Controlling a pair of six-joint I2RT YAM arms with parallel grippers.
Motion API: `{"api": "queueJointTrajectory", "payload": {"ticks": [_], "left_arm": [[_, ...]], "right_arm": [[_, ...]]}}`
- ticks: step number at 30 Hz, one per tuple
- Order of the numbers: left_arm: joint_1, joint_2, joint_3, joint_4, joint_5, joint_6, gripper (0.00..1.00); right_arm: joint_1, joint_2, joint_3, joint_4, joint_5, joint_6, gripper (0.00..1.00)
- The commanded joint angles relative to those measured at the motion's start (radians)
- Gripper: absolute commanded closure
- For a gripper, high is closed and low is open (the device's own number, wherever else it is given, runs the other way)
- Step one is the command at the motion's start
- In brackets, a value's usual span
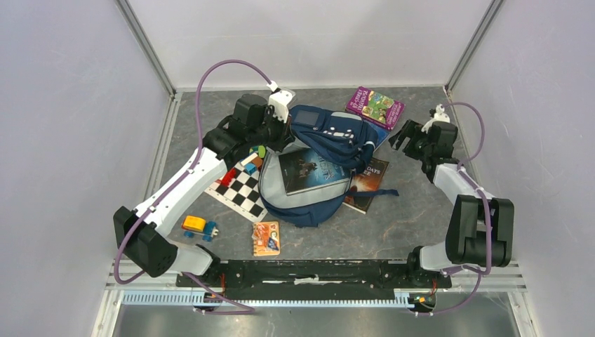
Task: Pack the student bag
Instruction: Place the book in the student bag, then pick up the book from the center of the board.
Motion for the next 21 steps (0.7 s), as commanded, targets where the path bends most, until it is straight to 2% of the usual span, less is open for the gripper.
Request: {"api": "queueJointTrajectory", "payload": {"ticks": [1, 9, 17, 21], "left_arm": [[0.009, -0.046, 0.018, 0.085, -0.060, -0.035, 0.98], [0.009, -0.036, 0.021, 0.084, -0.048, -0.041, 0.98], [0.009, -0.035, 0.021, 0.084, -0.046, -0.041, 0.98], [0.010, -0.035, 0.023, 0.081, -0.044, -0.039, 0.98]], "right_arm": [[0.006, 0.006, -0.075, 0.097, -0.083, 0.051, 0.13], [0.007, 0.043, -0.183, 0.117, -0.153, 0.041, 0.27], [0.007, 0.135, -0.175, 0.179, -0.232, -0.007, 0.33], [0.007, 0.173, -0.151, 0.187, -0.224, -0.055, 0.34]]}}
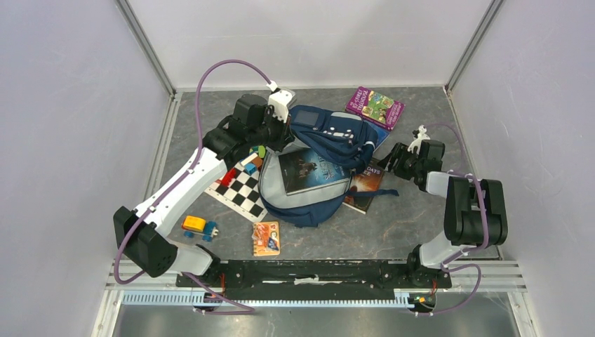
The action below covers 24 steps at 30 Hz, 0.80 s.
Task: Pack the student bag
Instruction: Pick up the book from the center of the board.
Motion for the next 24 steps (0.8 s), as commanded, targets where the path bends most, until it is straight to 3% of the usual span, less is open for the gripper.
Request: {"api": "queueJointTrajectory", "payload": {"ticks": [1, 13, 24], "left_arm": [[0.010, -0.035, 0.024, 0.078, -0.034, -0.038, 0.98], [0.016, -0.035, 0.024, 0.079, -0.020, -0.044, 0.98], [0.023, -0.029, 0.025, 0.082, -0.005, -0.052, 0.98]], "right_arm": [[0.001, 0.036, 0.045, 0.046, -0.020, -0.071, 0.34], [0.014, 0.132, 0.137, -0.088, 0.024, -0.217, 0.33], [0.096, 0.094, 0.140, -0.150, 0.077, -0.260, 0.47]]}}
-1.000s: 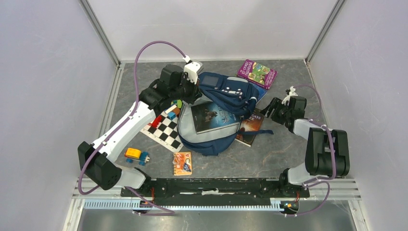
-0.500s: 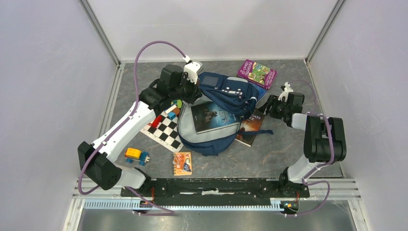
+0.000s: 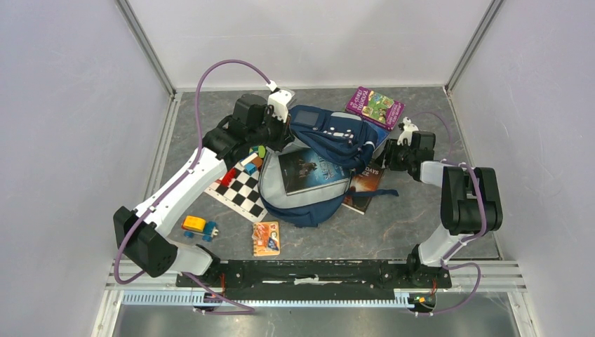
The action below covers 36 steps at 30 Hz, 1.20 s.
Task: Pack the student bag
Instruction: Pick up the book from the center of the board.
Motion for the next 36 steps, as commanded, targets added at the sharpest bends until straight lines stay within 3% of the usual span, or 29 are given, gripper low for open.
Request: {"api": "queueJointTrajectory", "payload": {"ticks": [1, 7, 11, 15, 17, 26, 36], "left_arm": [[0.020, -0.028, 0.024, 0.082, -0.004, -0.047, 0.98], [0.024, -0.029, 0.025, 0.085, 0.001, -0.052, 0.98], [0.025, -0.027, 0.023, 0.087, 0.005, -0.055, 0.98], [0.025, -0.025, 0.022, 0.087, 0.002, -0.055, 0.98], [0.026, -0.025, 0.023, 0.087, 0.003, -0.055, 0.98], [0.027, -0.029, 0.021, 0.087, -0.001, -0.054, 0.98], [0.028, -0.033, 0.021, 0.087, 0.001, -0.055, 0.98]], "right_arm": [[0.029, -0.019, 0.008, -0.114, 0.061, -0.036, 0.45], [0.045, -0.041, -0.032, -0.144, 0.127, -0.038, 0.47], [0.078, -0.072, -0.063, -0.125, 0.148, -0.019, 0.63], [0.082, -0.119, -0.080, -0.113, 0.160, 0.025, 0.92], [0.082, -0.160, -0.095, -0.099, 0.160, 0.058, 1.00], [0.082, -0.268, -0.132, -0.130, 0.194, 0.067, 1.00], [0.082, -0.306, -0.200, -0.110, 0.029, 0.110, 0.97]]}}
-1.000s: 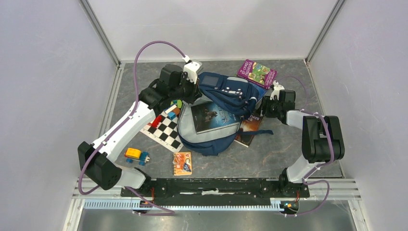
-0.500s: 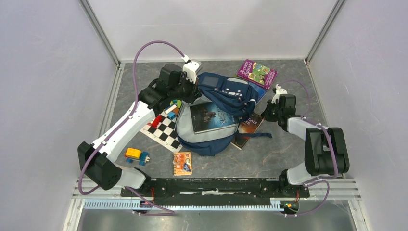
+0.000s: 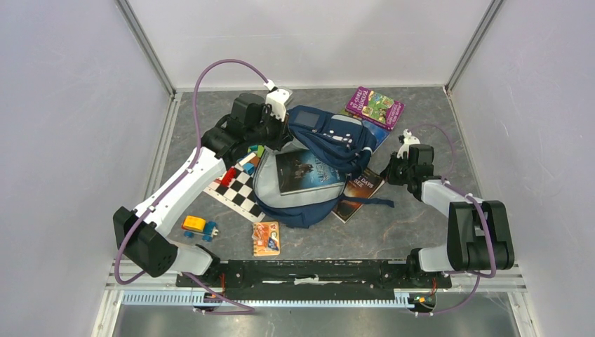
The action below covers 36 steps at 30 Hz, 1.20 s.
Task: Pack the student bag
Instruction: Pick up the book from the center of the board.
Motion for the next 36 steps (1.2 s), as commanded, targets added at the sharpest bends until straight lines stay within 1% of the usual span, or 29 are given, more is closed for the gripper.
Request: {"api": "queueJointTrajectory", "payload": {"ticks": [1, 8, 15, 19, 20, 25, 26, 31, 34, 36], "left_arm": [[0.013, -0.034, 0.021, 0.087, -0.014, -0.049, 0.98], [0.014, -0.037, 0.022, 0.087, -0.014, -0.049, 0.98], [0.014, -0.042, 0.022, 0.087, -0.015, -0.047, 0.98], [0.014, -0.040, 0.021, 0.090, -0.015, -0.049, 0.98], [0.014, -0.040, 0.021, 0.089, -0.014, -0.049, 0.98], [0.014, -0.038, 0.020, 0.089, -0.015, -0.049, 0.98], [0.014, -0.037, 0.019, 0.090, -0.013, -0.050, 0.98], [0.014, -0.032, 0.019, 0.092, -0.010, -0.055, 0.98], [0.015, -0.031, 0.019, 0.092, -0.010, -0.055, 0.98], [0.014, -0.031, 0.019, 0.092, -0.010, -0.056, 0.98]], "right_arm": [[0.009, -0.021, -0.030, -0.009, -0.104, 0.042, 0.96], [0.009, -0.033, -0.072, -0.003, -0.113, 0.066, 0.79], [0.009, -0.062, -0.131, 0.021, -0.133, 0.107, 0.73], [0.008, -0.084, -0.161, 0.053, -0.146, 0.144, 0.65], [0.008, -0.091, -0.167, 0.058, -0.144, 0.149, 0.65], [0.010, -0.144, -0.185, 0.066, -0.140, 0.186, 0.77], [0.010, -0.168, -0.189, 0.070, -0.144, 0.202, 0.78], [0.010, -0.252, -0.212, 0.120, -0.153, 0.278, 0.77], [0.018, -0.244, -0.213, 0.123, -0.151, 0.278, 0.74], [0.024, -0.217, -0.214, 0.121, -0.161, 0.266, 0.73]]}}
